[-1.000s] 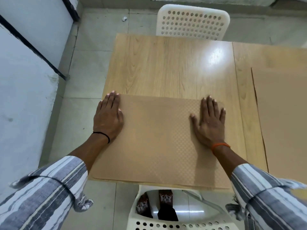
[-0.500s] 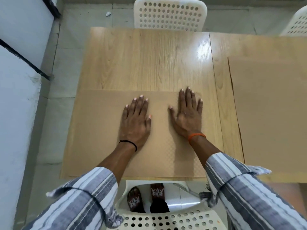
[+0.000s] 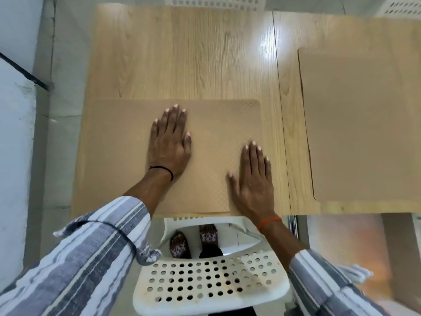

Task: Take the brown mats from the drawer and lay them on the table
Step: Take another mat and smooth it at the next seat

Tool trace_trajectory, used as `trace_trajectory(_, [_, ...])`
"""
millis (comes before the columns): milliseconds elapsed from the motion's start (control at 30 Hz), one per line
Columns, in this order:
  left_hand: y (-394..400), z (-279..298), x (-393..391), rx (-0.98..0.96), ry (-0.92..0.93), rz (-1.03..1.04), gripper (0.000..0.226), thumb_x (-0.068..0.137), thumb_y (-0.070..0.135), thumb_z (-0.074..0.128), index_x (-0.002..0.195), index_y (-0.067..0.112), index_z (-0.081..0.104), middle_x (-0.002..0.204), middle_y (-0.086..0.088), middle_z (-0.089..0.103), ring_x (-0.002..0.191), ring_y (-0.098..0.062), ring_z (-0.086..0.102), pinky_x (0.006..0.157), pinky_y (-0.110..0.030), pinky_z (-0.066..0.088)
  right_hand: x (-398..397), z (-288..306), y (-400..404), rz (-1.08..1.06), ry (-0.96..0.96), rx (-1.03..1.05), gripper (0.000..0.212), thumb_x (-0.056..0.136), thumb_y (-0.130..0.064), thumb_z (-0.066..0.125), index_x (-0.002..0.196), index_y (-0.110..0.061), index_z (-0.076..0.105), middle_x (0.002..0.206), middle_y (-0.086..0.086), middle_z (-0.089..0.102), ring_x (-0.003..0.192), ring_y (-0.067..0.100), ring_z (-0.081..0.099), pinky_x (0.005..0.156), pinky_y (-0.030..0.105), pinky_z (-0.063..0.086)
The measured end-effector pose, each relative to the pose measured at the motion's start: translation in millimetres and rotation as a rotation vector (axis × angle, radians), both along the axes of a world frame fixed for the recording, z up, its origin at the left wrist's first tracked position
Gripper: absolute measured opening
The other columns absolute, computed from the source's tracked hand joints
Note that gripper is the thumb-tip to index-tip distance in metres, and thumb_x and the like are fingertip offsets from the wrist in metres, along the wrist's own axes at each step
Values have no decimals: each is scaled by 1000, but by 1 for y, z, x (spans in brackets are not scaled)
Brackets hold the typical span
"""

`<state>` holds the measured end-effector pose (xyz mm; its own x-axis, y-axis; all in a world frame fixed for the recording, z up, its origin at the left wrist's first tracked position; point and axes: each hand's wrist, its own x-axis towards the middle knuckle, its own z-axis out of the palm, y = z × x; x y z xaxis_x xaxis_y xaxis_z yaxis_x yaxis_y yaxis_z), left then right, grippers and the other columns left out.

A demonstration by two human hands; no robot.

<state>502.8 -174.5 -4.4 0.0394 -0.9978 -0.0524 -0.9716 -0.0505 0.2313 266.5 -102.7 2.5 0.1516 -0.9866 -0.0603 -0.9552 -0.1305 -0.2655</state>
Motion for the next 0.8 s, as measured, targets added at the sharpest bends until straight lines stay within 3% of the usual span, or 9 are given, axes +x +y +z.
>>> trace_trajectory(267, [1, 1, 0, 18, 3, -9, 60, 100, 36, 23, 156, 23, 8, 164, 0, 5, 151, -19, 4, 122, -43, 6, 2, -4, 29, -25, 40, -24, 63, 104, -35, 28, 158, -7, 9, 167, 10, 1, 154, 22, -2, 124, 47, 10])
trace_trajectory(433, [36, 11, -40, 44, 62, 184, 62, 99, 34, 21, 156, 14, 7, 164, -7, 4, 151, -25, 5, 121, -48, 4, 2, -6, 29, -28, 32, -45, 60, 104, -29, 29, 158, -7, 11, 166, 11, 3, 154, 22, -1, 124, 46, 9])
trace_trajectory(600, [120, 7, -114, 62, 34, 69, 62, 99, 33, 23, 156, 17, 8, 164, -3, 3, 151, -21, 3, 121, -48, 11, 2, -9, 29, -26, 32, -42, 61, 104, -28, 28, 158, -7, 9, 166, 12, 1, 154, 23, -1, 125, 45, 6])
trace_trajectory(800, [122, 5, -102, 83, -19, 16, 65, 99, 44, 25, 157, 22, 5, 165, 0, -3, 151, -18, -3, 122, -45, 6, 1, -8, 30, -29, 20, -51, 63, 102, -29, 30, 157, -7, 10, 166, 12, 4, 154, 24, 1, 124, 46, 7])
